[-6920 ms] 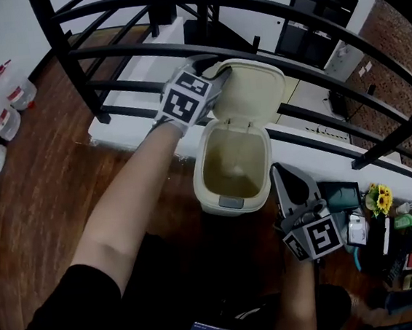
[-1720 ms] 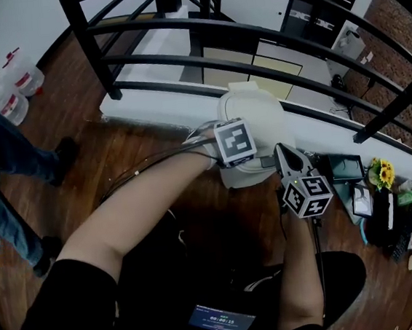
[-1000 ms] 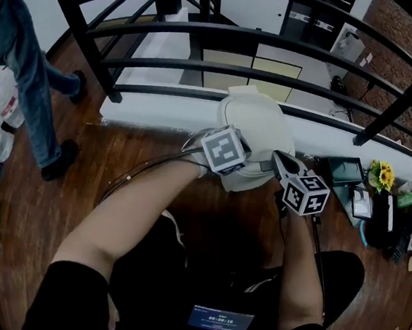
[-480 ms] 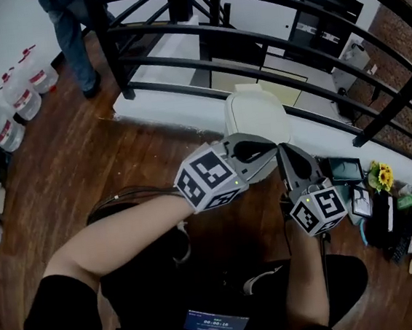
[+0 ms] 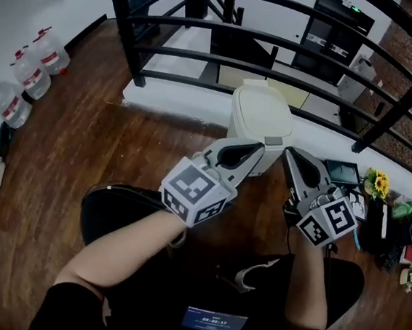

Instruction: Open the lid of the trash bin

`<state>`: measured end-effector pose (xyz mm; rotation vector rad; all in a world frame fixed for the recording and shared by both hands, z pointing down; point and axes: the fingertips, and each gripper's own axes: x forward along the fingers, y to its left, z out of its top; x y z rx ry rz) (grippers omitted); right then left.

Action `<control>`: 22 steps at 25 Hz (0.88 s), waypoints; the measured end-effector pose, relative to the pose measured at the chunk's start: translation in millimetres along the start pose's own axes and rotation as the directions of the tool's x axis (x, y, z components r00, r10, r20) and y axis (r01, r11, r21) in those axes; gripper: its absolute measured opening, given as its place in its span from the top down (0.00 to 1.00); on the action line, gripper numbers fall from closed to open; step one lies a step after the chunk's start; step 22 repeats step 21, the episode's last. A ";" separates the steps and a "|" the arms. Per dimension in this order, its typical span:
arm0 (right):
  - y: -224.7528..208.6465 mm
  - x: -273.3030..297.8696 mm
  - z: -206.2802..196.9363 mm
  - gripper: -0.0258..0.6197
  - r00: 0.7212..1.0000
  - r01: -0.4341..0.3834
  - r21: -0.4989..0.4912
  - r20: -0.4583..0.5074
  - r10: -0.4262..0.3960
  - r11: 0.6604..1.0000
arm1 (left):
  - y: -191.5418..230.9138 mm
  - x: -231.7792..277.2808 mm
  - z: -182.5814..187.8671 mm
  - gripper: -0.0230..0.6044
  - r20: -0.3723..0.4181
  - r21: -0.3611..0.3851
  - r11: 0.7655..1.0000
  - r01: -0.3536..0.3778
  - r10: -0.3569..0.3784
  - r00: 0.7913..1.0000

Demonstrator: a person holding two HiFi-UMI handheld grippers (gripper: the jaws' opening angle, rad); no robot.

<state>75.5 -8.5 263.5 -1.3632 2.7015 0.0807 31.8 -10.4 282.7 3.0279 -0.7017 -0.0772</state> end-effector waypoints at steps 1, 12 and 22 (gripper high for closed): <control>0.4 -1.2 -2.0 0.94 1.000 -0.002 -0.002 0.000 0.002 1.000 | 0.6 0.6 -3.1 0.91 0.003 0.005 1.000 -0.003 0.003 1.000; -9.6 -0.7 -25.0 0.94 1.000 -0.002 0.004 -0.023 0.002 1.000 | 4.2 13.4 -25.8 0.91 -0.010 0.044 0.999 0.000 0.000 1.000; -12.2 1.2 -28.5 0.94 1.000 -0.010 -0.001 -0.025 0.010 1.000 | 3.4 19.7 -32.4 0.91 -0.023 0.047 0.999 -0.001 0.002 1.000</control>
